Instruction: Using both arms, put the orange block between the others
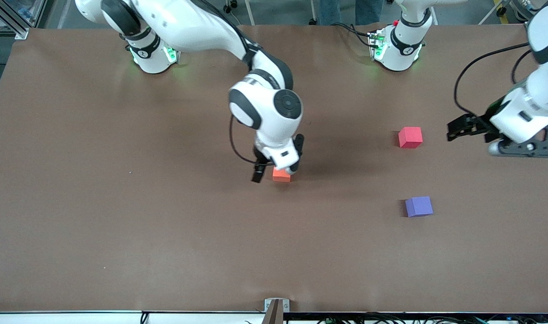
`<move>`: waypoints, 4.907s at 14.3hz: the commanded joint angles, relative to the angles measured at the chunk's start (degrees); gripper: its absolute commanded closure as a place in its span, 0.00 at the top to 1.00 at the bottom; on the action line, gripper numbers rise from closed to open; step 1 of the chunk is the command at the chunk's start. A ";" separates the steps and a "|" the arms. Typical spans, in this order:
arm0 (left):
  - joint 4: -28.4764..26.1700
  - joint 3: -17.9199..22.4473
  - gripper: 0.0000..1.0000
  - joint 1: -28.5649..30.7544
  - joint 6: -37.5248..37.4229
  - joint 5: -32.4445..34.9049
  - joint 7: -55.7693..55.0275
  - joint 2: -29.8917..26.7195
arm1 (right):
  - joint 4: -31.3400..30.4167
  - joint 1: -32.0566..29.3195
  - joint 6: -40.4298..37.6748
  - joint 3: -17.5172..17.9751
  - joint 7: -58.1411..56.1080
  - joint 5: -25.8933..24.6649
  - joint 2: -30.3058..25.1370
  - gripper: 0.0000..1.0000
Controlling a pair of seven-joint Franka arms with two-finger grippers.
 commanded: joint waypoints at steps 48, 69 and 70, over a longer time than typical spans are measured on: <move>1.90 -9.24 0.26 -21.91 29.84 23.01 -54.03 27.16 | -27.40 -38.92 -2.68 -10.97 18.93 16.72 -43.58 1.00; -33.70 -35.10 0.27 35.32 42.38 36.43 -29.41 16.07 | -25.90 -43.22 -4.18 -5.61 19.46 16.99 -43.58 1.00; -34.93 -35.10 0.27 36.38 44.75 38.28 -29.41 16.15 | -25.90 -43.31 -4.18 -5.69 19.46 17.16 -43.58 1.00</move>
